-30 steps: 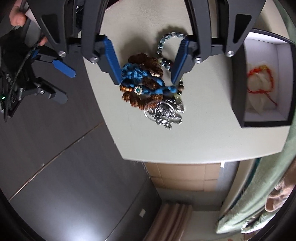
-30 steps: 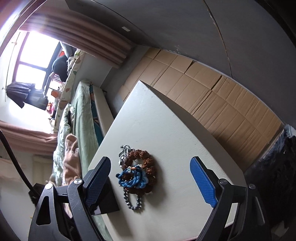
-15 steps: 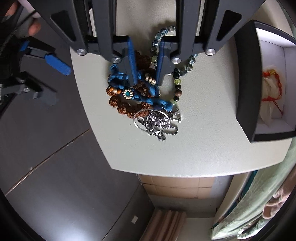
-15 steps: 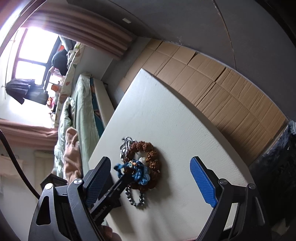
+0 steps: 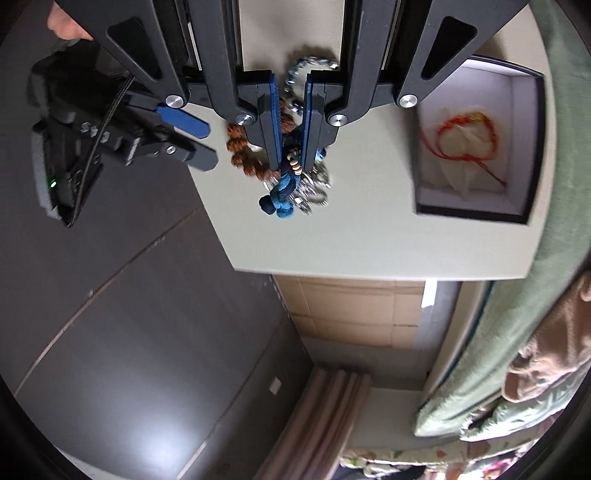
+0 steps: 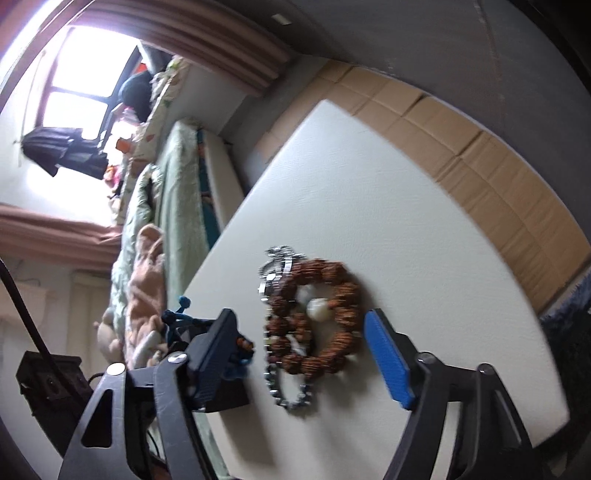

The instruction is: Organize jewelry

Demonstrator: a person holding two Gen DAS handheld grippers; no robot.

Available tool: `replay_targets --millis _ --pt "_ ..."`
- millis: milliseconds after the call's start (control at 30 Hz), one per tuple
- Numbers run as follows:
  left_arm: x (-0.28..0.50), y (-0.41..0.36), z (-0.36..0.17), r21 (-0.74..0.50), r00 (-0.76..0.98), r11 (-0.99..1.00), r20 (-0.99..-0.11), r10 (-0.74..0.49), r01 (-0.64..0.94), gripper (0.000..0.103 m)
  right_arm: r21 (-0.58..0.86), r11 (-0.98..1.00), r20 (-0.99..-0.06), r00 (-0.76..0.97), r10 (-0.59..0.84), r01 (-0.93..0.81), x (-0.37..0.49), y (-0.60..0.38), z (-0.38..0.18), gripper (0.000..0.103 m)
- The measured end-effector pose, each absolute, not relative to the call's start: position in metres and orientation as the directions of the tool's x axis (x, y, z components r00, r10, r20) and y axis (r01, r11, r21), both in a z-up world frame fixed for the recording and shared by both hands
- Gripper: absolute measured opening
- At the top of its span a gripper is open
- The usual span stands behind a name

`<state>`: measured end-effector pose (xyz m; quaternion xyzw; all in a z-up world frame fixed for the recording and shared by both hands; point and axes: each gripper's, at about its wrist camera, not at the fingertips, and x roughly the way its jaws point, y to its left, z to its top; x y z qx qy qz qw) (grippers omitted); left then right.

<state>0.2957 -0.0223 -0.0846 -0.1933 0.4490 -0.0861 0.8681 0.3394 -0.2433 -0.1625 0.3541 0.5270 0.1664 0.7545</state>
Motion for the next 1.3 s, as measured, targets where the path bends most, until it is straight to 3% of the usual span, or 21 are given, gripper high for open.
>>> replay_targets --millis 133,533,733,900,1033,1300 --pt "0.293 -0.002 -0.076 -0.442 0.611 0.896 -0.724 -0.322 -0.052 0.01 0.727 0.679 -0.656 0.392 0.645 0.101 0.346 -0.231 -0.167 0.053" --pt "0.292 0.033 -0.066 -0.493 0.654 0.864 -0.688 -0.315 -0.102 0.01 0.608 0.794 -0.712 0.438 0.549 -0.006 0.388 -0.199 -0.164 0.049" --pt "0.291 0.04 -0.065 -0.507 0.657 0.855 -0.681 -0.322 -0.107 0.01 0.536 0.844 -0.769 0.4 0.499 -0.022 0.401 -0.183 -0.175 0.034" --pt "0.293 0.043 -0.066 -0.518 0.65 0.848 -0.685 -0.33 -0.116 0.01 0.468 0.883 -0.815 0.37 0.446 -0.032 0.399 -0.179 -0.179 0.01" --pt "0.291 0.046 -0.064 -0.514 0.651 0.85 -0.685 -0.325 -0.116 0.01 0.466 0.884 -0.821 0.354 0.448 -0.038 0.394 -0.183 -0.179 0.006" --pt "0.276 0.06 -0.051 -0.504 0.678 0.854 -0.674 -0.294 -0.131 0.01 0.583 0.812 -0.741 0.395 0.544 -0.026 0.375 -0.198 -0.154 0.004"
